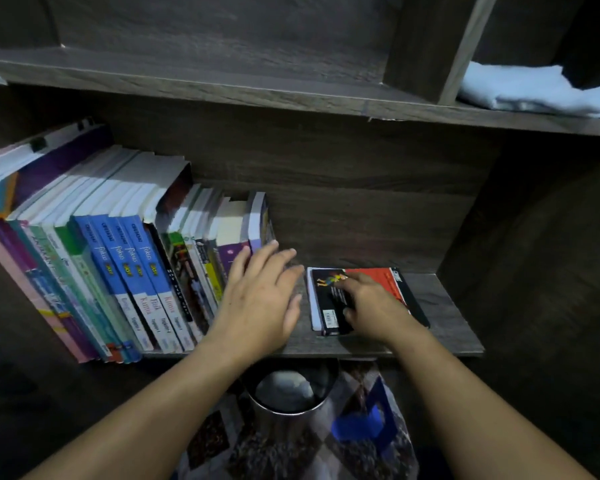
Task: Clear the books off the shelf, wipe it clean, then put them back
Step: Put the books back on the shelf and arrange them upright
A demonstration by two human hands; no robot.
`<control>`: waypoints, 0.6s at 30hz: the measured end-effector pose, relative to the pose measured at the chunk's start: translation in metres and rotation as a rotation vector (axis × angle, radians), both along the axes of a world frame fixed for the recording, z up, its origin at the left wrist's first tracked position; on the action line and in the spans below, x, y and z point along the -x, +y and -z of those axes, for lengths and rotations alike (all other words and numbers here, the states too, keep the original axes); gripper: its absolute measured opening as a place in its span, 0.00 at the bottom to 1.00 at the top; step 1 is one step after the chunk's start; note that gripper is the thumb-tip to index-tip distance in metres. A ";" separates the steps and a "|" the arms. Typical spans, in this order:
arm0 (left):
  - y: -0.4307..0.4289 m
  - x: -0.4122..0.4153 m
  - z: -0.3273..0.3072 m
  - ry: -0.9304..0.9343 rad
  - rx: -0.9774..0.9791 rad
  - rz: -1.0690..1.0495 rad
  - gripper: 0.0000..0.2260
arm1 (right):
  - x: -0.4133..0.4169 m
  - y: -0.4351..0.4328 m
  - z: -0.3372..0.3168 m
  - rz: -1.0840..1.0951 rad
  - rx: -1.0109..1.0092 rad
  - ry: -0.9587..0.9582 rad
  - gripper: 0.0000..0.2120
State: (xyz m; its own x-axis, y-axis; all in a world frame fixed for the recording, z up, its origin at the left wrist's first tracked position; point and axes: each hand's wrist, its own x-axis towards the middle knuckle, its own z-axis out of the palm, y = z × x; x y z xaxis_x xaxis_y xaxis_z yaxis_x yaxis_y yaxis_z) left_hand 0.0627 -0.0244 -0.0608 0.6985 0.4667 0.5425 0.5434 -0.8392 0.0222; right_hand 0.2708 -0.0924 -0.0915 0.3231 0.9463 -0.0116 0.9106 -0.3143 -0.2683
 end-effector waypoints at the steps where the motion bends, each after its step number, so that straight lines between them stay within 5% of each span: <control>1: -0.002 -0.005 0.003 0.014 -0.003 0.017 0.19 | -0.005 -0.004 0.002 0.015 0.029 0.000 0.28; 10: -0.011 -0.037 0.041 0.223 0.156 0.066 0.22 | -0.033 -0.031 0.035 0.122 0.215 -0.160 0.40; 14: -0.013 -0.044 0.050 0.296 0.222 0.092 0.22 | -0.042 -0.036 0.043 0.391 0.318 -0.030 0.47; 18: -0.014 -0.048 0.058 0.361 0.263 0.120 0.24 | -0.049 -0.040 0.041 0.399 0.297 0.077 0.45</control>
